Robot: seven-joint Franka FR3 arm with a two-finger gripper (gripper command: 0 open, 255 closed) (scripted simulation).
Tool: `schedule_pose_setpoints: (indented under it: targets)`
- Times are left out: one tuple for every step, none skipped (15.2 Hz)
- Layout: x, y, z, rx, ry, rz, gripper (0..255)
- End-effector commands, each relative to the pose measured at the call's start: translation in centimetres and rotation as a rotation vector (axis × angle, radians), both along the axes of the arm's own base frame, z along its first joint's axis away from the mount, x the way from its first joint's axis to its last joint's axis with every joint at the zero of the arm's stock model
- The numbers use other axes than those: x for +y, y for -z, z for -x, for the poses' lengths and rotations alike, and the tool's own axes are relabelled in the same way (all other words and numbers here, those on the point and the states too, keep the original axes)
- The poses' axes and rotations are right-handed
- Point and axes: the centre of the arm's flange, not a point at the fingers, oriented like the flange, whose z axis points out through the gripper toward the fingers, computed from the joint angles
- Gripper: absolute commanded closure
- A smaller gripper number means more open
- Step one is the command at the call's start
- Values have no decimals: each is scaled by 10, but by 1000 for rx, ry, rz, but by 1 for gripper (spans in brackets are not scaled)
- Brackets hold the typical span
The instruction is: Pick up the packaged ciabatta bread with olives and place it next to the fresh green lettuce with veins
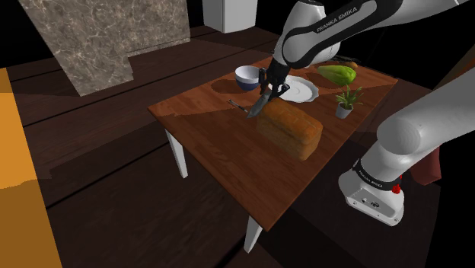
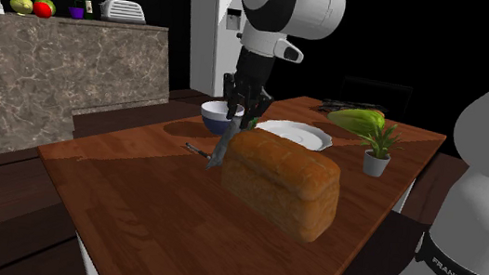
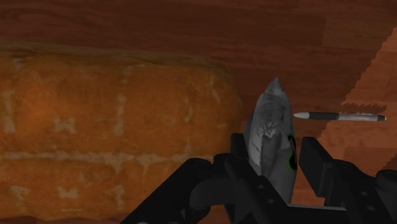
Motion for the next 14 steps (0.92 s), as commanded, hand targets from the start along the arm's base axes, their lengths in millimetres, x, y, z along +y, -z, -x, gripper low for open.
schedule_pose_setpoints:
  targets:
    - [0,0,0,0,0,0,255]
    - [0,0,0,0,0,0,255]
    - [0,0,0,0,0,0,255]
    - [0,-5,0,0,0,0,255]
    - [0,-10,0,0,0,0,255]
    - [0,-16,0,0,0,0,255]
    - [0,-21,0,0,0,0,255]
    - [0,-26,0,0,0,0,255]
    - [0,-31,0,0,0,0,255]
    - [0,-37,0,0,0,0,255]
    - [0,-42,0,0,0,0,255]
    - [0,-47,0,0,0,0,255]
    - [0,-53,0,0,0,0,255]
    - [0,-58,0,0,0,0,255]
